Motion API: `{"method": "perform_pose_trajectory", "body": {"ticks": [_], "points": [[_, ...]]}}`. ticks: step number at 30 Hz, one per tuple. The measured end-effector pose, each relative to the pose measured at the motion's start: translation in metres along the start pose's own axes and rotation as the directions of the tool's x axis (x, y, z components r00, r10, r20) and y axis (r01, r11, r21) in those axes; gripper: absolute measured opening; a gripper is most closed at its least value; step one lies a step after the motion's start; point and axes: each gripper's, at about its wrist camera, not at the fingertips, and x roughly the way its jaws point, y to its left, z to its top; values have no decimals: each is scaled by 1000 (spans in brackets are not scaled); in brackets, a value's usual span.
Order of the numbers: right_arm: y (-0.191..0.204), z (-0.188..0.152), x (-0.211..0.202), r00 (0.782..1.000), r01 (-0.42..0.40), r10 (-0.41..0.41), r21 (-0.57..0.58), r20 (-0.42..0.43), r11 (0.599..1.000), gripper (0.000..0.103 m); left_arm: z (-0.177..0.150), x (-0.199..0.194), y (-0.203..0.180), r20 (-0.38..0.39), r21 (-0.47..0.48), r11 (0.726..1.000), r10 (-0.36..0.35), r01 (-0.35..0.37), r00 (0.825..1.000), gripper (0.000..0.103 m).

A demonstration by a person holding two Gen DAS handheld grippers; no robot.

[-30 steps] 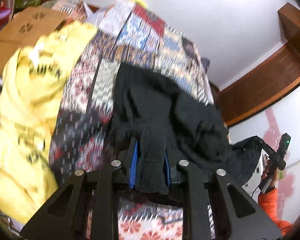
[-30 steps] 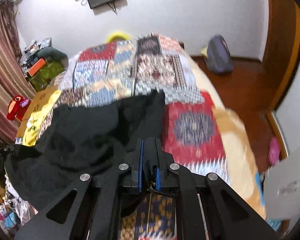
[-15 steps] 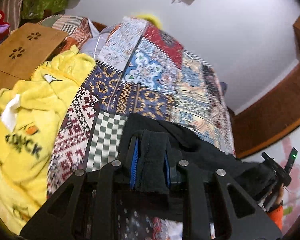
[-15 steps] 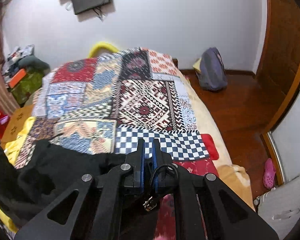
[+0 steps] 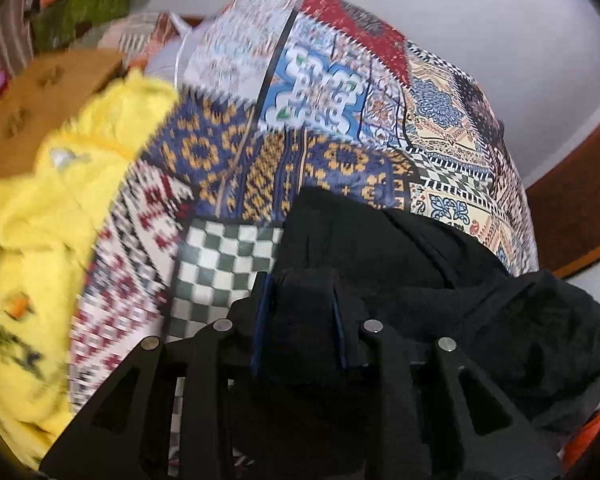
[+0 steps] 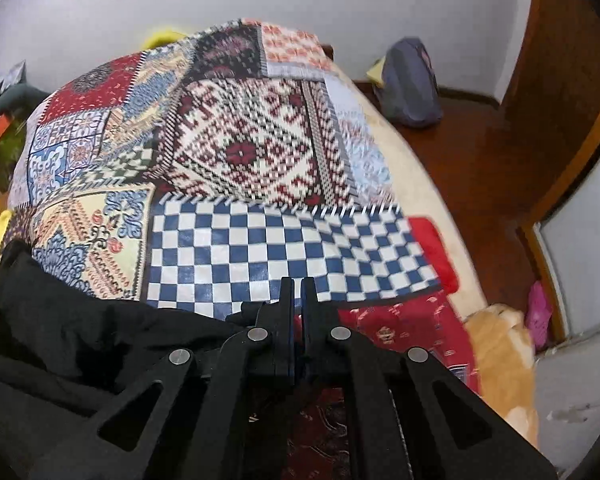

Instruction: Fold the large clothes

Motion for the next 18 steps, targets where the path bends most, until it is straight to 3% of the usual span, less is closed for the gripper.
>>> {"method": "perform_pose_trajectory", "body": {"ticks": [5,8,10,12,14,16,18], "points": [[11,11,-59,997,-17,23,-69,79,997,3,4,-55,-13,88,95,994,44,-52,995,39],[21,9,-95,992,-34,49,-125,119,992,3,0,-96,-18,141,119,992,14,-31,990,44],[30,1,-122,986,-59,82,-157,143,986,5,-10,-122,-21,164,139,990,-14,-10,986,54],[36,-8,-141,981,-85,113,-172,157,981,12,-28,-145,-26,177,170,985,-30,-1,984,64],[38,-24,-159,975,-115,144,-174,166,978,35,-48,-158,-34,182,220,976,-49,8,982,70],[40,-39,-168,971,-121,152,-168,183,978,50,-70,-164,-42,171,274,962,-46,-2,984,74],[45,-55,-177,968,-115,151,-177,202,977,54,-94,-162,-54,150,342,939,-20,-33,988,75]]}}
